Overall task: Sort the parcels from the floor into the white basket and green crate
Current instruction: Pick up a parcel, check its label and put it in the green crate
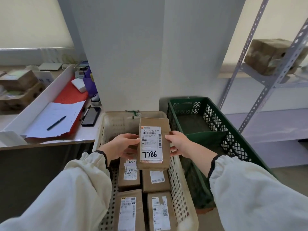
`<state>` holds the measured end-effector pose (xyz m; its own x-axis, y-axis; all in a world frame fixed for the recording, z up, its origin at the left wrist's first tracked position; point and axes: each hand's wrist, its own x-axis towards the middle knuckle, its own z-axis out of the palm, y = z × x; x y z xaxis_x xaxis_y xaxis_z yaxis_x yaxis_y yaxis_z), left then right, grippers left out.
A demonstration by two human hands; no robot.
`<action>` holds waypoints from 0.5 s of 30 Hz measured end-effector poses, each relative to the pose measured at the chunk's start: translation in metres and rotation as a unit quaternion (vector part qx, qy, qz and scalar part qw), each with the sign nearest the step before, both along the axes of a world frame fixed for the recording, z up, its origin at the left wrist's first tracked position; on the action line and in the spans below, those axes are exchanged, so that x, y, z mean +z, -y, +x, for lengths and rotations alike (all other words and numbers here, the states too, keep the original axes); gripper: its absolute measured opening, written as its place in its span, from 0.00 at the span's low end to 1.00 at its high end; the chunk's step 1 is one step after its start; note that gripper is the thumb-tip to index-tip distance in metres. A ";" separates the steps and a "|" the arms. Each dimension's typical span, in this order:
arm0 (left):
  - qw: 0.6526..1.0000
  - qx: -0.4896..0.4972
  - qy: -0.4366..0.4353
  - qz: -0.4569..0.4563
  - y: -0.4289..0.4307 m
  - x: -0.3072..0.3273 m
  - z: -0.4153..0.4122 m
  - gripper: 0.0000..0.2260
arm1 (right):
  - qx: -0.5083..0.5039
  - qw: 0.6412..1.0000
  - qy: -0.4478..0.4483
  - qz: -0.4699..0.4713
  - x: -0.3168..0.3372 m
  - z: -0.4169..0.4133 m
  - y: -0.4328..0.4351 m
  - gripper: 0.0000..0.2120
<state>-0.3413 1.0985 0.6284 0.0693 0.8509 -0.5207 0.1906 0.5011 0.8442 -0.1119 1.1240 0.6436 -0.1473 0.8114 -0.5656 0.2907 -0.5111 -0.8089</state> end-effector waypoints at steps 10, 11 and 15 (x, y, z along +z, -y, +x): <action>1.000 0.001 0.025 -0.003 -0.064 0.000 0.111 0.11 | -0.017 0.999 0.019 0.020 0.010 0.109 -0.064 0.09; 0.999 0.001 0.031 -0.009 -0.070 -0.004 0.126 0.10 | -0.023 0.999 0.027 0.020 0.009 0.122 -0.070 0.08; 0.998 -0.027 0.050 -0.041 -0.085 -0.016 0.190 0.11 | -0.058 0.996 0.072 0.009 -0.002 0.178 -0.086 0.10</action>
